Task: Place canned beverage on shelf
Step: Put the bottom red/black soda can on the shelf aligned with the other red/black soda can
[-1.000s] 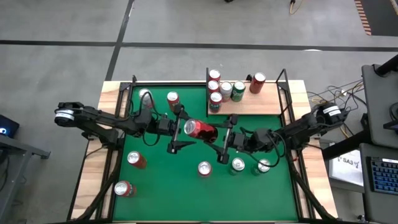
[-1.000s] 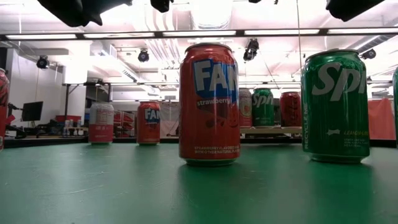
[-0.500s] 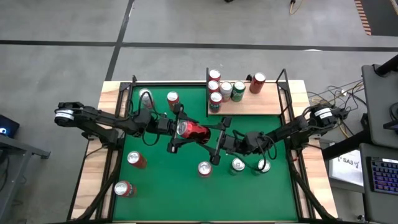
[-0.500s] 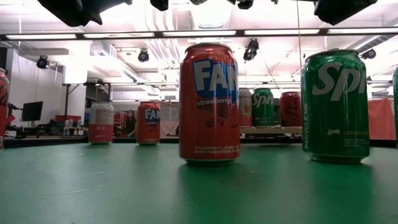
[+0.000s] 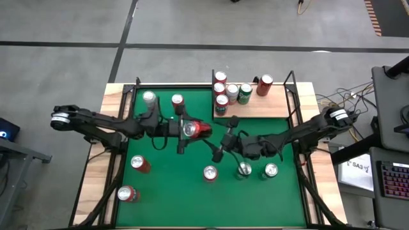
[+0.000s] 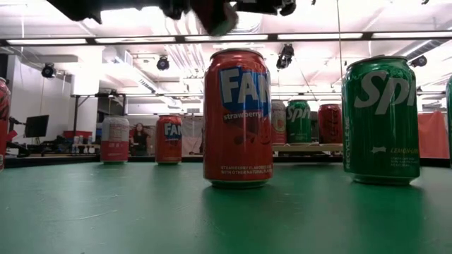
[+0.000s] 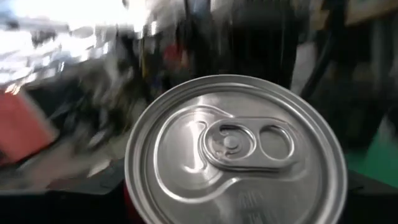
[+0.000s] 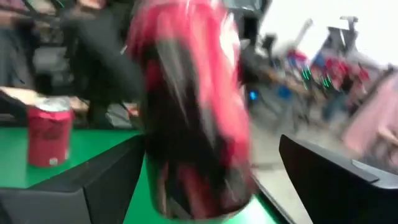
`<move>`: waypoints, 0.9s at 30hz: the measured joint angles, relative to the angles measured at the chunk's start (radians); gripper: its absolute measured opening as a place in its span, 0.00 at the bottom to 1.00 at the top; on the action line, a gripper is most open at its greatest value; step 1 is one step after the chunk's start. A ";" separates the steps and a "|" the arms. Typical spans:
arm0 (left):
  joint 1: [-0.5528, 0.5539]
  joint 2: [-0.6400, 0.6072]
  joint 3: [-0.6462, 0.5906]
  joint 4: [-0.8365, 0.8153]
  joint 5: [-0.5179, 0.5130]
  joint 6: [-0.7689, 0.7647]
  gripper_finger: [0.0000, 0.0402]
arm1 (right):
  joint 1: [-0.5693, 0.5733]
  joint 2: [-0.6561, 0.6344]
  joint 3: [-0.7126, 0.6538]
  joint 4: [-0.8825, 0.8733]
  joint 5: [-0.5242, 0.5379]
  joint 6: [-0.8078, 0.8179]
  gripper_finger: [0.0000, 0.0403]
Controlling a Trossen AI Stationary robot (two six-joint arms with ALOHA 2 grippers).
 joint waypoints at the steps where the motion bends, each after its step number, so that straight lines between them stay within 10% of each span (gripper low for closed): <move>1: 0.000 -0.004 0.011 -0.051 -0.026 0.022 0.70 | 0.000 -0.010 0.038 -0.121 0.010 0.042 0.90; 10: 0.002 0.014 0.056 -0.154 -0.070 0.056 0.70 | -0.029 0.042 0.353 -0.884 -0.002 0.435 0.90; 27: 0.000 0.015 0.057 -0.099 -0.046 0.004 0.71 | -0.069 0.110 0.369 -0.766 -0.084 0.266 0.89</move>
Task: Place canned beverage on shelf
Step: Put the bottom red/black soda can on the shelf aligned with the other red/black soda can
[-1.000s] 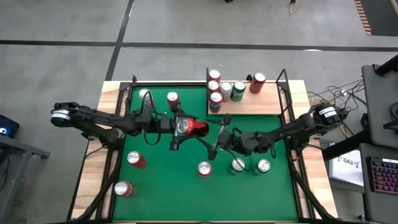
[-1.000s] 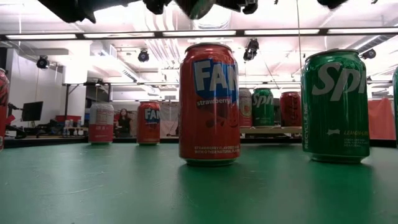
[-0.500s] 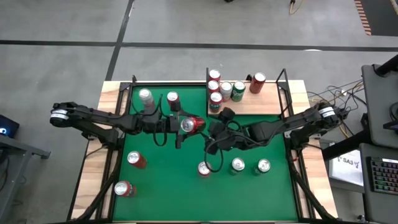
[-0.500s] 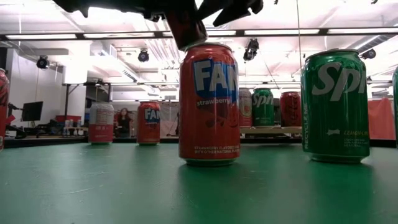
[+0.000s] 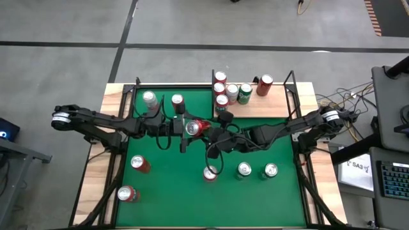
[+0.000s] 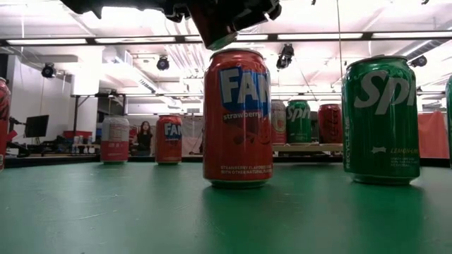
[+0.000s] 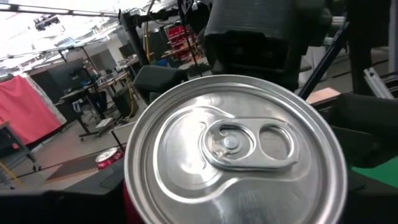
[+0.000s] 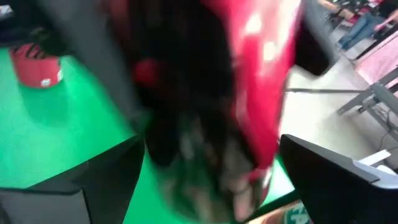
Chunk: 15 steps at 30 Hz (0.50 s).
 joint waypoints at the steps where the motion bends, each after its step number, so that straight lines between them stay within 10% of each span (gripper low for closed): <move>1: 0.000 0.000 0.000 0.000 0.000 0.000 0.71 | -0.001 0.001 0.000 0.004 -0.001 -0.001 0.88; 7: 0.002 0.003 0.000 0.004 -0.002 -0.002 0.77 | -0.014 0.001 0.000 0.007 -0.005 0.001 0.69; 15: 0.001 -0.002 0.002 0.006 0.000 -0.002 0.80 | -0.016 -0.006 -0.001 -0.018 -0.004 0.008 0.69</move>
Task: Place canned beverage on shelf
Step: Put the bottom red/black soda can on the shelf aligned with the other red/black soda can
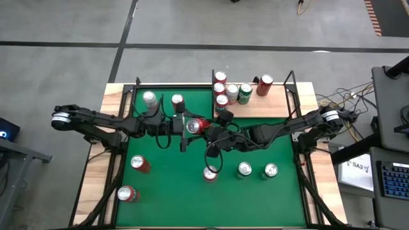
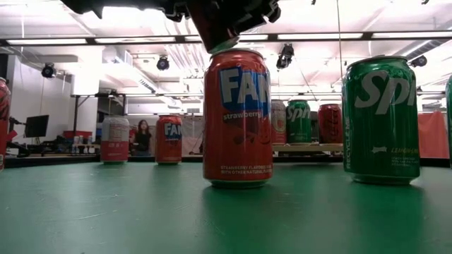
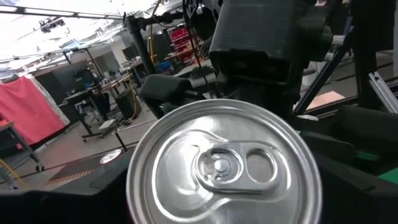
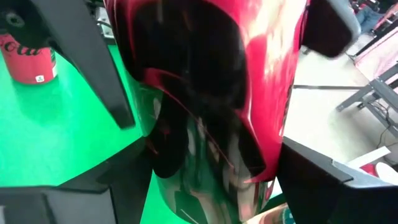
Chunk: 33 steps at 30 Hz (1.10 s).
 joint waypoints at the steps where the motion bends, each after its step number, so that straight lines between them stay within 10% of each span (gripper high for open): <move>1: 0.000 -0.002 0.000 0.001 0.000 -0.002 0.80 | 0.000 -0.002 0.000 -0.002 0.000 0.001 0.69; 33: -0.010 -0.130 0.000 -0.111 0.021 -0.040 0.93 | -0.008 -0.126 -0.003 -0.351 0.136 0.208 0.69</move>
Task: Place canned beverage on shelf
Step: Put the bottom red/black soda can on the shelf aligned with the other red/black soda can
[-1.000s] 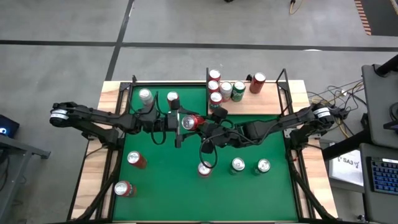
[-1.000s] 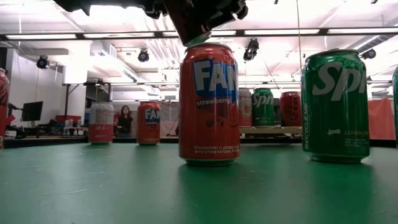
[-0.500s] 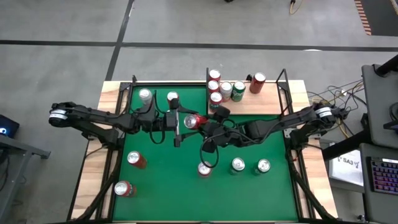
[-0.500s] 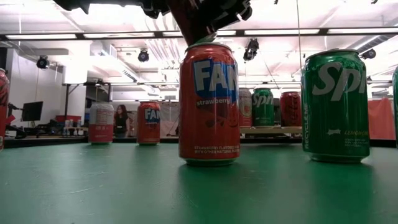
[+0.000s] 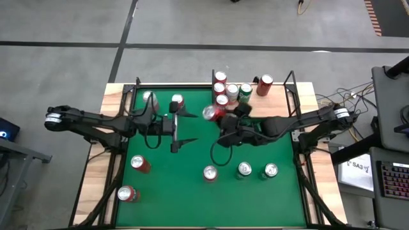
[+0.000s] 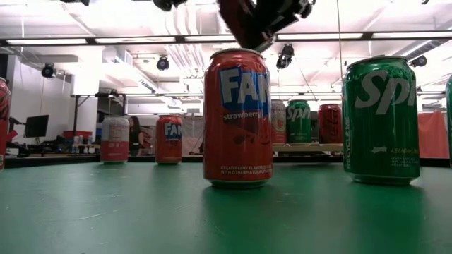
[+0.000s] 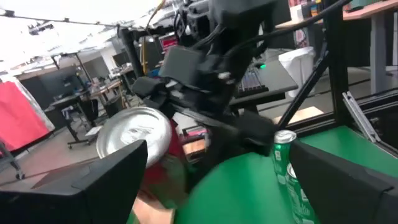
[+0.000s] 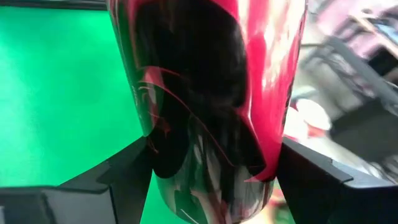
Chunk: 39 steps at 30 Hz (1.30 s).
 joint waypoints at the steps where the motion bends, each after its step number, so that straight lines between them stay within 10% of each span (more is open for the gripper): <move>1: 0.001 -0.014 0.000 -0.014 -0.001 0.004 0.93 | 0.000 -0.013 -0.004 -0.033 0.023 0.023 0.69; 24: 0.003 -0.098 -0.002 -0.092 -0.023 0.016 0.93 | -0.046 -0.598 -0.702 0.074 0.244 0.597 0.69; 39: 0.018 -0.093 -0.002 -0.097 -0.031 0.049 0.92 | -0.149 -0.558 -0.983 0.393 0.359 0.788 0.69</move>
